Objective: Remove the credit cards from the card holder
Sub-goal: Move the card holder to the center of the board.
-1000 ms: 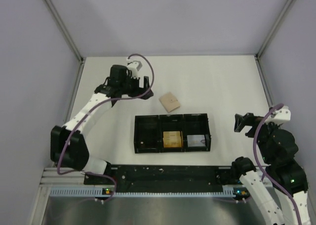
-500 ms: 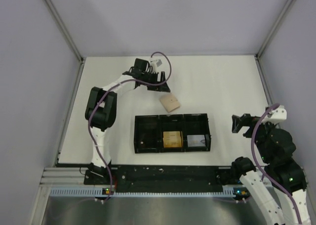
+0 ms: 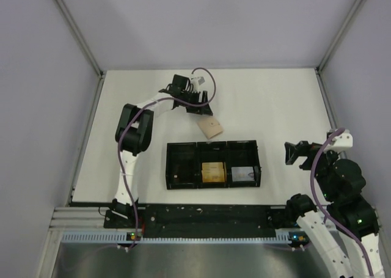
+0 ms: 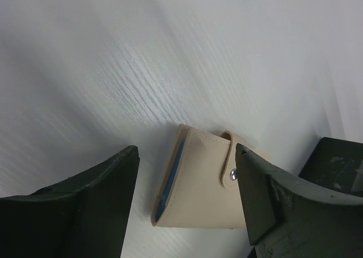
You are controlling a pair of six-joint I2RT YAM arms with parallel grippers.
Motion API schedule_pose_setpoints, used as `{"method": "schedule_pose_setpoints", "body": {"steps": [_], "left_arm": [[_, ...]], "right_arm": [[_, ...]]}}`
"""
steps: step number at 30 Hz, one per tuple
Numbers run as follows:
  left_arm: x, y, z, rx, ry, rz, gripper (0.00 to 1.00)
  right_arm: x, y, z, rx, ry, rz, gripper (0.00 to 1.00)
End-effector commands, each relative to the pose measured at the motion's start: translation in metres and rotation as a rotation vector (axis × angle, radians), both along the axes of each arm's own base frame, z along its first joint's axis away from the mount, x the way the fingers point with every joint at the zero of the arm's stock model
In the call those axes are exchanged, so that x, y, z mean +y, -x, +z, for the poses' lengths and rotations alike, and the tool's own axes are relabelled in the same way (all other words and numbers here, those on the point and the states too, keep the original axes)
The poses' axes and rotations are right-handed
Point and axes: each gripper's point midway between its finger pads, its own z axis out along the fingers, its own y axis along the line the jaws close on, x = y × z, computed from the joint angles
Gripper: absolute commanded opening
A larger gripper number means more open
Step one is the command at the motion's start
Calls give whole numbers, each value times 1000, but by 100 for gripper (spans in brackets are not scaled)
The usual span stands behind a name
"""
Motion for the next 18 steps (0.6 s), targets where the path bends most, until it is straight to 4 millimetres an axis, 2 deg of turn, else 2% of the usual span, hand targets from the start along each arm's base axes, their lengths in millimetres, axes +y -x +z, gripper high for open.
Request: {"method": "schedule_pose_setpoints", "body": {"steps": [1, 8, 13, 15, 18], "left_arm": [[-6, 0, 3, -29, 21, -51, 71], [-7, 18, -1, 0, 41, -115, 58], [-4, 25, -9, 10, 22, -128, 54], [-1, 27, -14, 19, 4, -127, 47], [4, 26, -16, 13, -20, -118, 19]], "right_arm": [[6, -2, 5, -36, 7, 35, 99], [8, -2, 5, -39, 7, 46, 99], [9, -2, 6, -41, 6, 54, 99], [9, -2, 5, -39, 6, 56, 99], [10, -2, 6, -42, 5, 60, 99]]}}
